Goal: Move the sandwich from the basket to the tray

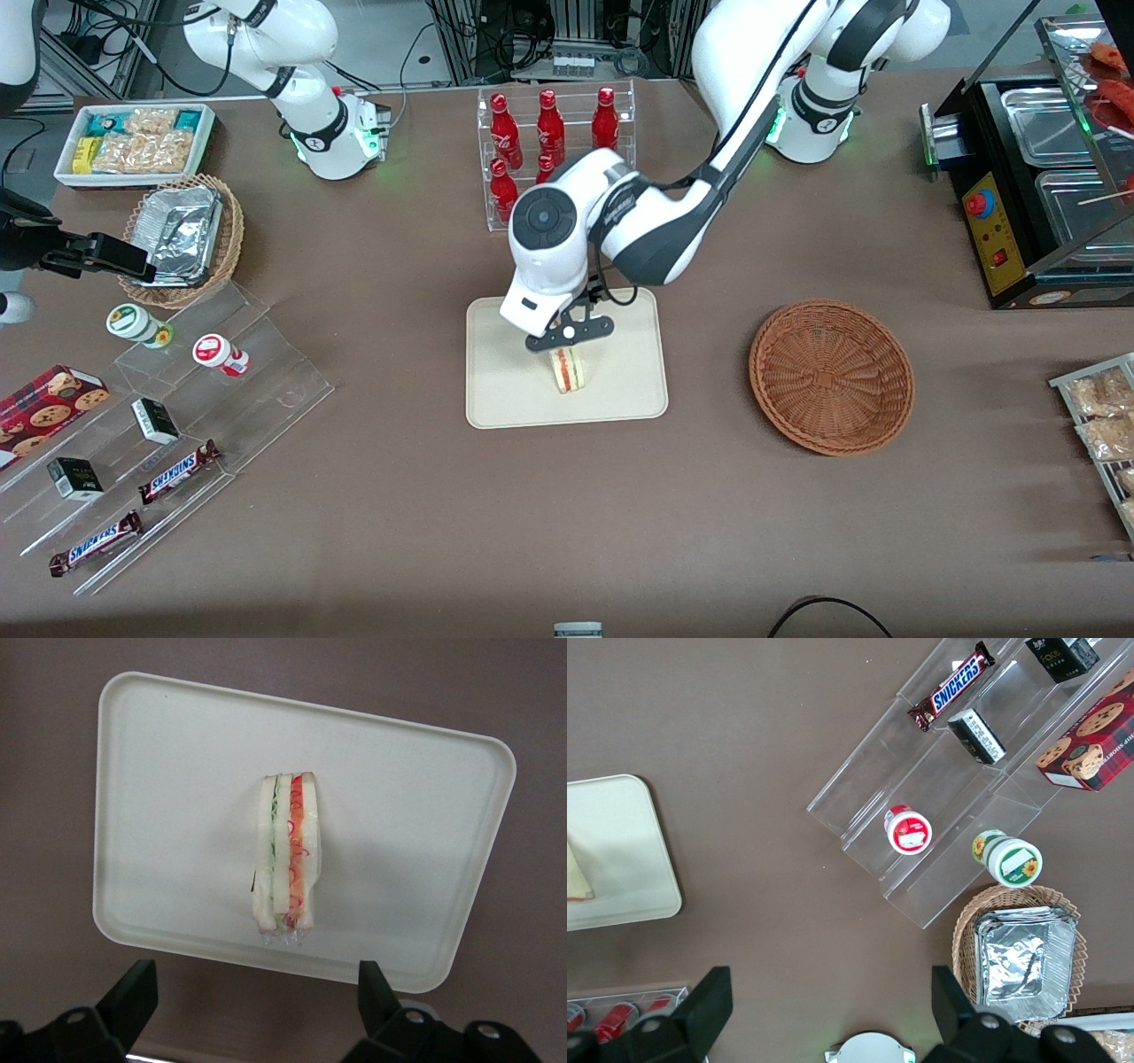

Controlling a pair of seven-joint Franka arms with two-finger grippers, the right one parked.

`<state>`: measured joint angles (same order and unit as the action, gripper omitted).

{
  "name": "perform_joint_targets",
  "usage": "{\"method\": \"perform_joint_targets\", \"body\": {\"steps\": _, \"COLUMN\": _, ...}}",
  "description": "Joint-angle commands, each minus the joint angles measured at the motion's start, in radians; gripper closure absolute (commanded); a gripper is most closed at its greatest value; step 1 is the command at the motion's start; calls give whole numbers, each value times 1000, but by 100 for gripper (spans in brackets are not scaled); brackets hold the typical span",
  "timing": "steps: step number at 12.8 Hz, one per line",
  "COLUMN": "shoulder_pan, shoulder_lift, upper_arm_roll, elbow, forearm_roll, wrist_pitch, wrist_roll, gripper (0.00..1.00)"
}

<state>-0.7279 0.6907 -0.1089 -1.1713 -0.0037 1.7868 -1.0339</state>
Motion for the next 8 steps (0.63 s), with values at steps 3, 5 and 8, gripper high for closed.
{"method": "perform_joint_targets", "body": {"steps": 3, "shoulder_pan": 80, "shoulder_lift": -72, "upper_arm_roll": 11, "elbow": -22, "forearm_roll": 2, "wrist_pitch": -122, "wrist_roll": 303, "gripper": 0}}
{"method": "perform_joint_targets", "body": {"steps": 5, "shoulder_pan": 128, "shoulder_lift": -124, "upper_arm_roll": 12, "elbow": -71, "forearm_roll": 8, "wrist_pitch": -159, "wrist_roll": 370, "gripper": 0}}
{"method": "perform_joint_targets", "body": {"steps": 8, "shoulder_pan": 243, "shoulder_lift": -276, "upper_arm_roll": 12, "elbow": -239, "forearm_roll": 1, "wrist_pitch": -153, "wrist_roll": 564, "gripper": 0}}
